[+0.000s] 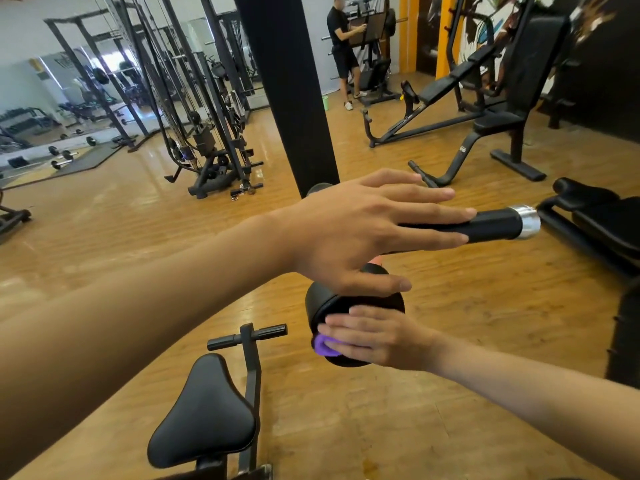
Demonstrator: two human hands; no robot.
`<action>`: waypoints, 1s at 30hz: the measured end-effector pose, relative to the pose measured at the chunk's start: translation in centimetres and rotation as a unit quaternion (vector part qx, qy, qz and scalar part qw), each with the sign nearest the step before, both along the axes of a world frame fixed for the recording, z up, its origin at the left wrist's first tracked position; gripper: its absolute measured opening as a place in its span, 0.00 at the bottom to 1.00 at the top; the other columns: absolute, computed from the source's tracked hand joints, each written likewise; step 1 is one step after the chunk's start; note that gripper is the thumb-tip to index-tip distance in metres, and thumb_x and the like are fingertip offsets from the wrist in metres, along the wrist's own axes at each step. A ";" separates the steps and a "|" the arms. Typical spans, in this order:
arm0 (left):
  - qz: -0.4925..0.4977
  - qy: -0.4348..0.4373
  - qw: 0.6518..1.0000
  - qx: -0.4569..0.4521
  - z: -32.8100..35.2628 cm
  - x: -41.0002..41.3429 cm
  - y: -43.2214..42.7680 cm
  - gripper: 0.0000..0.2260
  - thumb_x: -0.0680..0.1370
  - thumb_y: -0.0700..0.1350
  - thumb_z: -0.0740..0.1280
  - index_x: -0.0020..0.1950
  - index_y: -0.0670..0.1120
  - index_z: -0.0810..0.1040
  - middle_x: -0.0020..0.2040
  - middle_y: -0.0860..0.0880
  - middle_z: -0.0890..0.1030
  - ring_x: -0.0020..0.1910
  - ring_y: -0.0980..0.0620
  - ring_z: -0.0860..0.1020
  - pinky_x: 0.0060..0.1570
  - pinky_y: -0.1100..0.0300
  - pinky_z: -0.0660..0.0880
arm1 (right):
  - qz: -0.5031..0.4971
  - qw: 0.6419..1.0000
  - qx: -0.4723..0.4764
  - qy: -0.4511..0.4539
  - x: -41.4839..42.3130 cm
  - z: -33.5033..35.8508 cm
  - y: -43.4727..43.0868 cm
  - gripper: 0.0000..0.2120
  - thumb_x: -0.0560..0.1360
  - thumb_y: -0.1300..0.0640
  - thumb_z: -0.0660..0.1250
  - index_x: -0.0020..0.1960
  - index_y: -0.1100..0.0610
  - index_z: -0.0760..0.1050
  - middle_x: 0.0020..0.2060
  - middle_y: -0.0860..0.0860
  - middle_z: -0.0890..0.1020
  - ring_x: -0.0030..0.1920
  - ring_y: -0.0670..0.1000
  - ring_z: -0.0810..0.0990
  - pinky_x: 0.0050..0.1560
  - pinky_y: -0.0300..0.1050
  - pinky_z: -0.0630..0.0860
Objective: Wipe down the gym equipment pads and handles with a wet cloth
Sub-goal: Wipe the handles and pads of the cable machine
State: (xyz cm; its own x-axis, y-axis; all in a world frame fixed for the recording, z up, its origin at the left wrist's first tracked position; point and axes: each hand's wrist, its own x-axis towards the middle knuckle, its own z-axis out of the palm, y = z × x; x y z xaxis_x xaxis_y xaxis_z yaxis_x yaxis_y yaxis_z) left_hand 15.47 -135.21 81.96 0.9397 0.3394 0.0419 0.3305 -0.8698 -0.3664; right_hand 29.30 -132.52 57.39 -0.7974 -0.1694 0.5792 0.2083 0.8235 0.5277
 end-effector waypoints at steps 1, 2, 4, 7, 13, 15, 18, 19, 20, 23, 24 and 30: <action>0.003 0.001 1.000 0.001 0.0 0.0 0.0 0.29 0.83 0.59 0.58 0.82 0.48 0.65 0.84 0.48 0.61 0.83 0.47 0.57 0.81 0.45 0.51 | -0.003 1.000 0.004 -0.030 0.3 -1.3 0.0 0.18 0.81 0.62 0.69 0.71 0.58 0.77 0.74 0.52 0.74 0.76 0.52 0.69 0.74 0.48 0.69; 0.008 0.000 1.000 0.000 0.0 0.0 0.0 0.29 0.83 0.59 0.58 0.82 0.48 0.65 0.84 0.48 0.61 0.83 0.47 0.58 0.81 0.45 0.52 | 0.003 0.998 0.006 -0.058 0.7 -2.0 0.3 0.18 0.82 0.63 0.68 0.72 0.58 0.76 0.74 0.52 0.74 0.77 0.51 0.68 0.74 0.47 0.68; 0.017 -0.003 1.000 -0.003 0.1 -0.1 0.1 0.29 0.83 0.58 0.59 0.82 0.48 0.65 0.83 0.48 0.61 0.83 0.47 0.59 0.80 0.45 0.53 | 0.023 0.995 0.017 -0.097 1.1 -1.0 0.9 0.18 0.82 0.64 0.67 0.72 0.59 0.75 0.75 0.54 0.73 0.77 0.53 0.67 0.75 0.48 0.67; 0.020 -0.003 1.000 -0.005 0.2 -0.1 -0.2 0.29 0.83 0.59 0.59 0.82 0.49 0.65 0.83 0.49 0.62 0.82 0.47 0.60 0.80 0.46 0.53 | 0.034 0.998 -0.012 -0.048 0.9 2.5 0.6 0.17 0.83 0.63 0.66 0.71 0.57 0.76 0.75 0.56 0.72 0.78 0.56 0.66 0.74 0.51 0.69; 0.016 -0.010 1.000 -0.009 0.0 0.0 -0.9 0.29 0.82 0.58 0.59 0.82 0.49 0.65 0.83 0.49 0.62 0.81 0.47 0.62 0.80 0.45 0.55 | -0.012 0.994 -0.092 -0.066 1.8 -3.9 -1.8 0.21 0.78 0.63 0.73 0.70 0.58 0.76 0.76 0.55 0.70 0.78 0.54 0.65 0.77 0.51 0.66; 0.021 -0.008 1.000 -0.017 0.0 -0.1 -0.9 0.29 0.82 0.58 0.60 0.82 0.49 0.65 0.83 0.49 0.62 0.81 0.47 0.62 0.79 0.44 0.56 | 0.004 0.991 -0.093 -0.092 2.8 -5.0 -1.4 0.22 0.78 0.63 0.73 0.71 0.58 0.75 0.78 0.54 0.68 0.79 0.53 0.63 0.77 0.49 0.64; 0.027 -0.006 0.999 -0.018 0.1 -0.1 -0.6 0.29 0.82 0.59 0.58 0.82 0.50 0.65 0.83 0.49 0.62 0.81 0.48 0.62 0.78 0.43 0.57 | 0.033 0.993 -0.117 0.014 1.2 -0.6 -1.5 0.16 0.81 0.63 0.70 0.68 0.58 0.79 0.73 0.56 0.74 0.76 0.55 0.69 0.75 0.51 0.68; 0.027 -0.005 0.999 -0.018 0.1 -0.1 -0.6 0.29 0.82 0.60 0.57 0.82 0.50 0.64 0.83 0.50 0.62 0.81 0.48 0.63 0.78 0.43 0.57 | 0.031 0.991 -0.119 0.057 0.4 1.3 -1.6 0.15 0.82 0.62 0.69 0.67 0.58 0.80 0.71 0.57 0.76 0.74 0.56 0.72 0.73 0.51 0.70; 0.028 -0.006 0.999 -0.016 0.1 -0.1 -0.6 0.30 0.82 0.60 0.57 0.83 0.51 0.64 0.83 0.50 0.62 0.81 0.48 0.63 0.78 0.43 0.57 | 0.028 0.988 -0.122 0.086 -0.1 2.6 -1.5 0.14 0.82 0.62 0.68 0.67 0.59 0.80 0.70 0.57 0.77 0.72 0.56 0.75 0.72 0.51 0.72; 0.021 -0.014 1.000 -0.014 0.0 0.1 -0.6 0.30 0.82 0.60 0.56 0.82 0.49 0.66 0.83 0.49 0.63 0.80 0.48 0.65 0.78 0.43 0.57 | 0.010 0.994 -0.101 0.047 -0.1 0.0 -1.0 0.16 0.81 0.63 0.70 0.68 0.60 0.79 0.71 0.56 0.77 0.74 0.54 0.73 0.72 0.50 0.72; 0.019 -0.018 1.000 -0.013 -0.1 0.1 -0.5 0.30 0.82 0.60 0.57 0.81 0.49 0.67 0.83 0.49 0.63 0.80 0.47 0.65 0.78 0.44 0.57 | 0.010 0.995 -0.094 -0.010 0.5 -2.5 -0.8 0.18 0.80 0.64 0.70 0.70 0.60 0.77 0.72 0.55 0.75 0.75 0.53 0.71 0.74 0.50 0.70; 0.020 -0.023 1.000 -0.004 0.0 0.6 0.0 0.29 0.82 0.61 0.57 0.81 0.49 0.67 0.83 0.49 0.63 0.79 0.49 0.66 0.78 0.44 0.57 | 0.042 0.992 -0.121 0.021 0.8 -1.9 -1.1 0.16 0.80 0.65 0.70 0.67 0.61 0.79 0.70 0.57 0.77 0.74 0.55 0.73 0.71 0.53 0.72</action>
